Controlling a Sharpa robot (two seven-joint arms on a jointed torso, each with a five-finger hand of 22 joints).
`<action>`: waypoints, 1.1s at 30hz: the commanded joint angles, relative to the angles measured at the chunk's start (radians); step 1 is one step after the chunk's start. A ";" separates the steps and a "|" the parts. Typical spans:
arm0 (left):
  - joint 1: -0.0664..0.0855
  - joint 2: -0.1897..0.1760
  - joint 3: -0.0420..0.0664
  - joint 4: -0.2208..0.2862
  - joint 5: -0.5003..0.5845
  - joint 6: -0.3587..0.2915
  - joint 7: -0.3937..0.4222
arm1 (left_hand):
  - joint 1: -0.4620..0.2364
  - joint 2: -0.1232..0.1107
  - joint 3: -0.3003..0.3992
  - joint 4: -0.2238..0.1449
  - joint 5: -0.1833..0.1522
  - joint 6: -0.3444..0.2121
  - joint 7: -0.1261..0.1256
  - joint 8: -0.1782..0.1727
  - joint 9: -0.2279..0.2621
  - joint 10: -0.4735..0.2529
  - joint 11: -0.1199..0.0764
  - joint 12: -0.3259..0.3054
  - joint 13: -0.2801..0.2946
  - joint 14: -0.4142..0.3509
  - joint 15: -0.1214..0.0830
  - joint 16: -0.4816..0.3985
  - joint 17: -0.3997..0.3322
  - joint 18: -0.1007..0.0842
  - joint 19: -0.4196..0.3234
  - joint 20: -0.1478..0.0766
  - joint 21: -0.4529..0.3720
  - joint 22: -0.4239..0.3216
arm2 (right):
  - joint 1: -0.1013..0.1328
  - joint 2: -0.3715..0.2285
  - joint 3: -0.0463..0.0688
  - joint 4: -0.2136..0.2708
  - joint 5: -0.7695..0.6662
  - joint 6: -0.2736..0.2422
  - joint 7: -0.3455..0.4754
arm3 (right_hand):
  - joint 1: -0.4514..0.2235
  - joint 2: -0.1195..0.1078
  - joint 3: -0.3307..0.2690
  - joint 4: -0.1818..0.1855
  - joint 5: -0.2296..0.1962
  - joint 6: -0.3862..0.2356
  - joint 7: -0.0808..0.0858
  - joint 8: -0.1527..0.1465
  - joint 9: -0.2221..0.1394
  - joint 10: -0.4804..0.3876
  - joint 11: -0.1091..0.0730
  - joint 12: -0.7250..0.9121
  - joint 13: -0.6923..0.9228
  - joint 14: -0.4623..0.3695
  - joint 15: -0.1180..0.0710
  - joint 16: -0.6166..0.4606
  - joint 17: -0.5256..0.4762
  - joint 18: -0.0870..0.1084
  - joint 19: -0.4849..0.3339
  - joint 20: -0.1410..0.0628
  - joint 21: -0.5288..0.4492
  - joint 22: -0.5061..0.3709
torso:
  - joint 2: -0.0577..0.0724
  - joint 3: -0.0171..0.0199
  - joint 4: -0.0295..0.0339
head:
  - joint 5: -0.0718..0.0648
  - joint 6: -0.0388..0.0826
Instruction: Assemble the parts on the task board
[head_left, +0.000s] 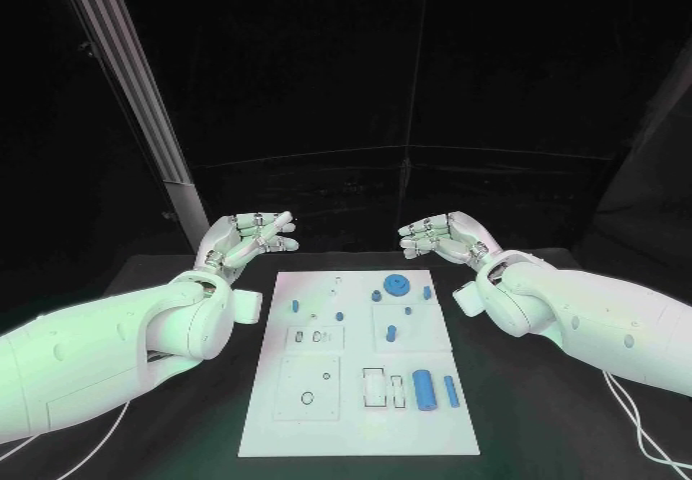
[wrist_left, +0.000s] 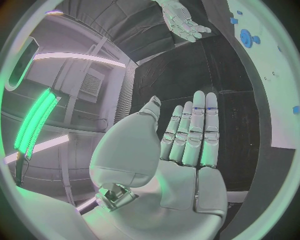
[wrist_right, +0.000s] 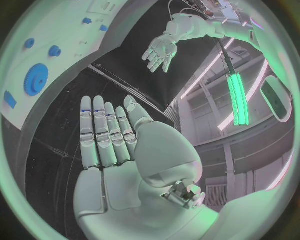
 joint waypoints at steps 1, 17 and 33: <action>0.001 -0.016 0.000 0.034 -0.055 0.059 -0.011 | 0.012 0.002 -0.004 -0.009 -0.006 0.017 -0.002 -0.009 -0.001 0.027 -0.007 -0.006 0.004 0.034 -0.010 0.010 0.021 0.008 0.029 -0.011 0.011 -0.001 | 0.012 0.003 0.001 0.000 -0.292 0.023 -0.095 | 0.028 -0.025 0.038 -0.008 0.014 0.102 -0.028 -0.023 -0.002 0.144 -0.040 -0.031 0.003 0.226 -0.067 0.036 0.027 0.012 0.162 -0.071 0.111 0.042 | 0.033 -0.0053 0.0023 | -0.006 0.001; 0.001 -0.048 0.000 0.141 -0.062 0.105 -0.044 | 0.010 0.008 -0.011 -0.014 -0.006 0.031 -0.003 -0.021 -0.002 0.052 -0.010 -0.018 0.004 0.045 -0.014 -0.002 0.049 0.006 0.045 -0.016 0.006 -0.007 | 0.043 0.042 0.003 0.039 -0.925 0.079 -0.339 | -0.027 -0.089 0.082 -0.007 -0.007 0.146 -0.046 -0.087 -0.004 0.158 -0.072 -0.076 0.005 0.391 -0.114 0.440 0.277 0.009 0.311 -0.127 0.422 0.214 | 0.104 -0.0173 0.0181 | -0.032 0.016; 0.001 -0.042 0.000 0.141 -0.062 0.123 -0.056 | 0.009 0.010 -0.013 -0.016 -0.006 0.029 -0.001 -0.026 -0.002 0.050 -0.008 -0.025 0.004 0.041 -0.012 -0.008 0.053 0.006 0.043 -0.015 0.002 -0.010 | 0.048 0.076 0.004 0.047 -1.070 0.098 -0.399 | -0.045 -0.113 0.118 -0.003 -0.013 0.098 -0.048 -0.087 -0.004 0.099 -0.057 -0.078 0.006 0.370 -0.105 0.751 0.553 -0.006 0.292 -0.112 0.643 0.426 | 0.129 -0.0220 0.0298 | -0.038 0.022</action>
